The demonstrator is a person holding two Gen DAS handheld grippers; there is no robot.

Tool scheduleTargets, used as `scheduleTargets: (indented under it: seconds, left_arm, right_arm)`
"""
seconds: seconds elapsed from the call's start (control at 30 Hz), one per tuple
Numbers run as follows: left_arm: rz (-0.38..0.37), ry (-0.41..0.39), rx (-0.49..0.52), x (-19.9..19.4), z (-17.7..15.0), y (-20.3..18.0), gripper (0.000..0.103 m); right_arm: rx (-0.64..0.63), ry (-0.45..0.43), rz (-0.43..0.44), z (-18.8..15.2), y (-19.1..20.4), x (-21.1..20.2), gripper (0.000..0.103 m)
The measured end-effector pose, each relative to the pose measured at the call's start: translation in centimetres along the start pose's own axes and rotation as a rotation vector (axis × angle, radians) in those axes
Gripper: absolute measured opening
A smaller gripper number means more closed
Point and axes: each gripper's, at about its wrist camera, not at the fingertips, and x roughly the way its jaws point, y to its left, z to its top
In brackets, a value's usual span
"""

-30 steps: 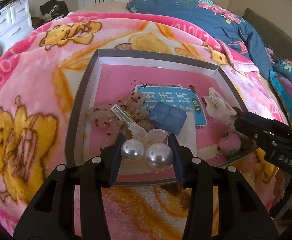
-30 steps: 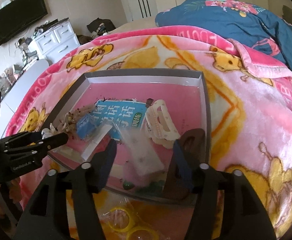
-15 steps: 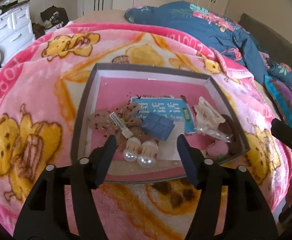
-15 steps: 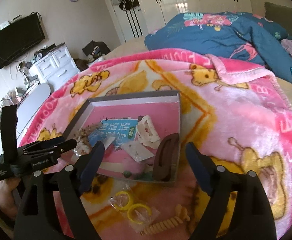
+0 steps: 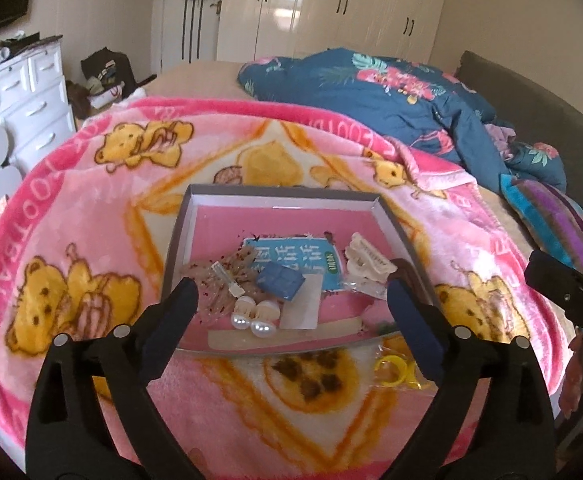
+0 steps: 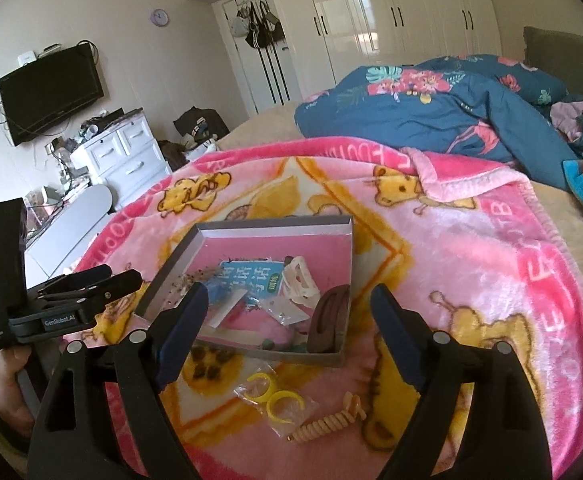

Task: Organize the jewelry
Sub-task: 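Withdraw both open tools from the tray, then grasp the coiled tan spring tie with the right tool while the left tool grasps the yellow-ring packet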

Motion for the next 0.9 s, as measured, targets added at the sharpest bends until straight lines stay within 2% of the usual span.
scheduleTargets:
  seconds: [0.47, 0.9]
  left_arm:
    - [0.002, -0.041, 0.034, -3.9, -1.1, -2.1, 0.092]
    - [0.008, 0.001, 0.055, -4.3, -4.4, -2.9, 0.092]
  right_arm:
    - [-0.01, -0.033, -0.01, -1.4, 0.2, -4.3, 0.083]
    - [0.012, 0.03, -0.025, -4.7, -0.4, -5.0, 0.083]
